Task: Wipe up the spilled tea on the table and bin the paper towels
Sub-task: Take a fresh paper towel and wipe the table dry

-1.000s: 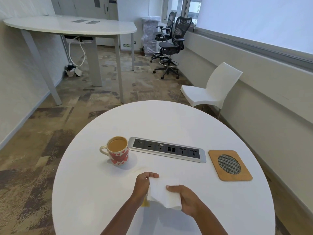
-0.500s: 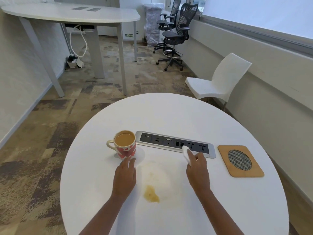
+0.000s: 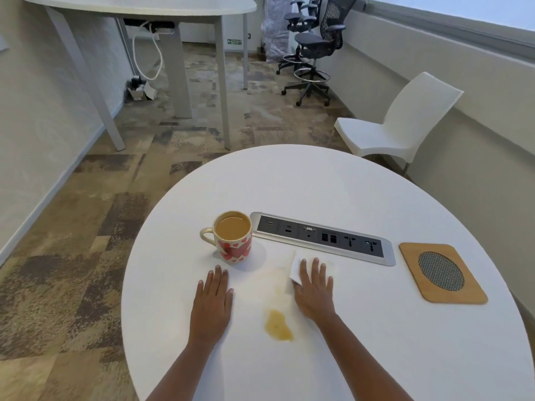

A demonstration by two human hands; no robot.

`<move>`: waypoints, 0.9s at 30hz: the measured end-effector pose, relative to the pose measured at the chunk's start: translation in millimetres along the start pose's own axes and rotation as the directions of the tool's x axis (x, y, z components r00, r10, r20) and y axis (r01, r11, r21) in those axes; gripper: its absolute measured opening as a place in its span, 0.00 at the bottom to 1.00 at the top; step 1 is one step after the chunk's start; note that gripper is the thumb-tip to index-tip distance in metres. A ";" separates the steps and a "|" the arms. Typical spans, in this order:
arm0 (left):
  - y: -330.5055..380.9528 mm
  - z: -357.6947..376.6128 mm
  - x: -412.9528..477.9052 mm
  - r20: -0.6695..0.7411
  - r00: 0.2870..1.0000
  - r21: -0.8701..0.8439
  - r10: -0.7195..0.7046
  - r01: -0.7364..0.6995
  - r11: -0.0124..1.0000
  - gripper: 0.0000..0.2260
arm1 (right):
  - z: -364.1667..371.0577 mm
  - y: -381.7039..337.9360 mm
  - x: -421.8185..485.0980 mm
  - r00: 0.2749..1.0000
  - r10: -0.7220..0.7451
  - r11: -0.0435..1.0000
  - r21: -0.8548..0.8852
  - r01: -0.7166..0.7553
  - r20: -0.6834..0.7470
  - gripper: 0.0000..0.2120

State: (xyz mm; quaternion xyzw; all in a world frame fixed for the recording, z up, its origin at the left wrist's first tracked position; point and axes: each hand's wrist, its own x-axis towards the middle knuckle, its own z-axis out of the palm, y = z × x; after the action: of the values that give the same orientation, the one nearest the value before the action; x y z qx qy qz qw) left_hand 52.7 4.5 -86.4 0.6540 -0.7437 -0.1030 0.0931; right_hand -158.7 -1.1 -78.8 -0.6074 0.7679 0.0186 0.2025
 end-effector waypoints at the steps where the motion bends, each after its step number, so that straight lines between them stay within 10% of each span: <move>1: 0.4 -0.2 -0.3 0.006 1.000 -0.005 -0.010 0.010 1.000 0.33 | 2.8 -8.1 2.3 1.000 -0.023 1.000 0.005 0.023 -0.004 0.28; 11: 1.1 -0.7 -0.1 0.018 0.999 -0.036 -0.051 0.051 0.998 0.22 | 31.1 -62.1 -3.3 0.923 -0.384 0.923 -0.001 0.384 0.020 0.27; 18: 5.0 2.3 -7.2 -0.018 0.999 -0.066 -0.047 0.046 0.997 0.33 | 21.5 -28.4 -10.8 0.702 -0.700 0.705 -0.032 0.709 0.132 0.27; 27: 19.2 1.9 -25.3 -0.034 0.995 -0.030 -0.090 0.089 0.996 0.23 | -8.1 23.2 -4.1 0.568 -0.776 0.560 -0.116 0.821 0.274 0.25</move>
State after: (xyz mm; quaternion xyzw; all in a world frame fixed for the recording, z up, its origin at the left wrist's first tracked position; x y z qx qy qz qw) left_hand 37.1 32.1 -83.1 0.6870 -0.7103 -0.1062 0.1108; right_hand -182.1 6.6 -75.1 -0.9041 0.3763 0.0715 0.1896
